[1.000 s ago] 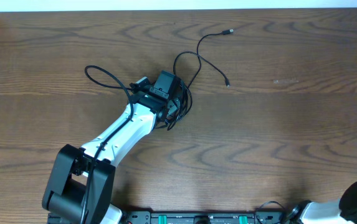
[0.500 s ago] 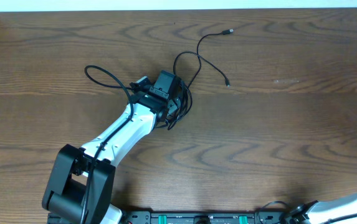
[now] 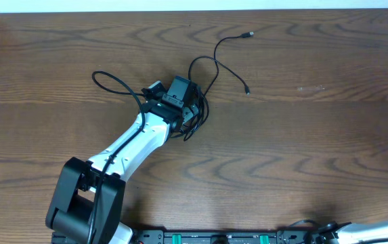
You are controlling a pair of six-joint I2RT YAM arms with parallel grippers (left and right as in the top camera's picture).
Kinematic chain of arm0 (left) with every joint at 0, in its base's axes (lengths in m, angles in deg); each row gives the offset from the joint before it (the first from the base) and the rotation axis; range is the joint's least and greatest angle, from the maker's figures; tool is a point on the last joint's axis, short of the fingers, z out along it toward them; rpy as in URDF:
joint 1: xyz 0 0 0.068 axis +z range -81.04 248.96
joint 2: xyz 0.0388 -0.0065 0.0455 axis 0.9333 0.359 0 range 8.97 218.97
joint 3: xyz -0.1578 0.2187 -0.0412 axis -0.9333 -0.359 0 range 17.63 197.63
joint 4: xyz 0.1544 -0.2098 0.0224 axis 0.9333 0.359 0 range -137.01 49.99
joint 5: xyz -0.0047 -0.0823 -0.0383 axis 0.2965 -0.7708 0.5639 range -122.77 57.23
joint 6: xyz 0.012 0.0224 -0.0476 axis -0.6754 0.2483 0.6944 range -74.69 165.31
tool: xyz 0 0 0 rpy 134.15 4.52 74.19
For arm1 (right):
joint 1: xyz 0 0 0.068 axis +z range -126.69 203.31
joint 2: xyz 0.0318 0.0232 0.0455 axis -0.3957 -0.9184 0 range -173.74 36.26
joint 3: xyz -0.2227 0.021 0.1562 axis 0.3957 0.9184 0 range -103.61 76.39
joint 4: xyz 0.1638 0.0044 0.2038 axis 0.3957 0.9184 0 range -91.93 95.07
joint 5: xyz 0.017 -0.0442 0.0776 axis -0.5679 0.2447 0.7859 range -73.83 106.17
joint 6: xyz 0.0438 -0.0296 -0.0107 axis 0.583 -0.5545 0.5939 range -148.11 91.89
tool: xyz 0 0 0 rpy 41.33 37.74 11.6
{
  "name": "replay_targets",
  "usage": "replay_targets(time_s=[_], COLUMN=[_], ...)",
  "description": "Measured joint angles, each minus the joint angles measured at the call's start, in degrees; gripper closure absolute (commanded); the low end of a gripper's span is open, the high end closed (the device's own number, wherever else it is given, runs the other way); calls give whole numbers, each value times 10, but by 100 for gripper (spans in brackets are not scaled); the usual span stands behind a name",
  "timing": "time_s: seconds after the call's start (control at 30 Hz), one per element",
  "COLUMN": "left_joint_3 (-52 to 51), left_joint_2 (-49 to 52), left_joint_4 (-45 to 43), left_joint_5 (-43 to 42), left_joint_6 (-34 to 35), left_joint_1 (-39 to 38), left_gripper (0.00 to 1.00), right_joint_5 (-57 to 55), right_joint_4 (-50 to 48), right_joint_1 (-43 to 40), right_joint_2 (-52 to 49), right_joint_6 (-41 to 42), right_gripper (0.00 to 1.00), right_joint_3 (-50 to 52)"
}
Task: Untangle cables
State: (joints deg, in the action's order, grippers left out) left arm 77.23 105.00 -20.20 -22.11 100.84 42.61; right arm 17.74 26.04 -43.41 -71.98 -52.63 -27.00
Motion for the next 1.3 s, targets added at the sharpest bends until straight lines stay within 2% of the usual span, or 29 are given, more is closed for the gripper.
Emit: replay_targets(time_s=[0.3,0.5,0.87,1.07,1.2,1.3], left_joint_3=[0,0,0,0,0,0], left_joint_2=[0,0,0,0,0,0], left_joint_4=[-1,-2,-2,-3,-3,-3], left_joint_5=[0,0,0,0,0,0], left_joint_6=[0,0,0,0,0,0], left_joint_1=[0,0,0,0,0,0], left_gripper=[2,2,2,2,2,2], right_joint_5=[11,8,-12,-16,-7,19], right_joint_4=[-47,-31,45,56,57,59], right_joint_1=[-5,-5,-4,-3,-3,-3], right_joint_2=[38,32,-80,-107,-106,-106], right_joint_6=[0,0,0,7,17,31], right_gripper=[99,98,94,76,67,51], right_joint_3=[0,-1,7,10,10,10])
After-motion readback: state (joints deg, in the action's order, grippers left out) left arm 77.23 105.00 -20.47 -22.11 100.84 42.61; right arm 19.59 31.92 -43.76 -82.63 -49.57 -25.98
